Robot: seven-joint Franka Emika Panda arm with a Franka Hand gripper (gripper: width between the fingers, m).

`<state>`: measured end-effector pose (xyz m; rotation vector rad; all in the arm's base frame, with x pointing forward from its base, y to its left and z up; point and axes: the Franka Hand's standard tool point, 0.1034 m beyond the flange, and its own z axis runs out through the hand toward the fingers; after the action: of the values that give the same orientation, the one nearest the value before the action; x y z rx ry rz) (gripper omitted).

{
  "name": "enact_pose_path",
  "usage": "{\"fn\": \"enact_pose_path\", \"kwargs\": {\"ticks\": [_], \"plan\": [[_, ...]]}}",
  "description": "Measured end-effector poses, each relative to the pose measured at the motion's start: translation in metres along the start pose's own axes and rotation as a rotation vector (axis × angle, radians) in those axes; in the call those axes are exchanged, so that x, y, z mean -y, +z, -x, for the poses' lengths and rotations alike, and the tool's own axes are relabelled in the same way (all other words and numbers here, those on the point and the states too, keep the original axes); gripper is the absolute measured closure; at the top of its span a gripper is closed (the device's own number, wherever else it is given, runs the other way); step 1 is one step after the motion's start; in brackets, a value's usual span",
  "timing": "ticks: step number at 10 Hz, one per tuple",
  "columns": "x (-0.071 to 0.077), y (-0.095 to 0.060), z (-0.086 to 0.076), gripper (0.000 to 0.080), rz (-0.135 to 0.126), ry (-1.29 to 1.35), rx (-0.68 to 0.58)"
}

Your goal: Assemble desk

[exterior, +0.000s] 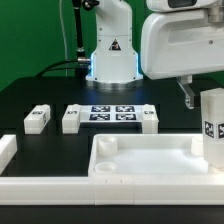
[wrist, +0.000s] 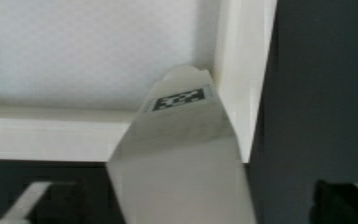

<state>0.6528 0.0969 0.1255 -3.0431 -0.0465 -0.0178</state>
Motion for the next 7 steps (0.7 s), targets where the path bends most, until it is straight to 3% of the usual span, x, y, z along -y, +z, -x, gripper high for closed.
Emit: {"fn": "enact_pose_path", "kwargs": {"ticks": [1, 2, 3, 7], "plan": [[0.0002, 0.0000, 0.0000, 0.0370, 0.000, 0.036, 0.000], [0.0006, -0.0001, -0.0001, 0.0370, -0.001, 0.110, -0.001], [0.0007, 0.0000, -0.0001, 0.0513, -0.001, 0.189, -0.001], [-0.0002, 0.0008, 0.0001, 0.0512, -0.011, 0.660, 0.004]]}}
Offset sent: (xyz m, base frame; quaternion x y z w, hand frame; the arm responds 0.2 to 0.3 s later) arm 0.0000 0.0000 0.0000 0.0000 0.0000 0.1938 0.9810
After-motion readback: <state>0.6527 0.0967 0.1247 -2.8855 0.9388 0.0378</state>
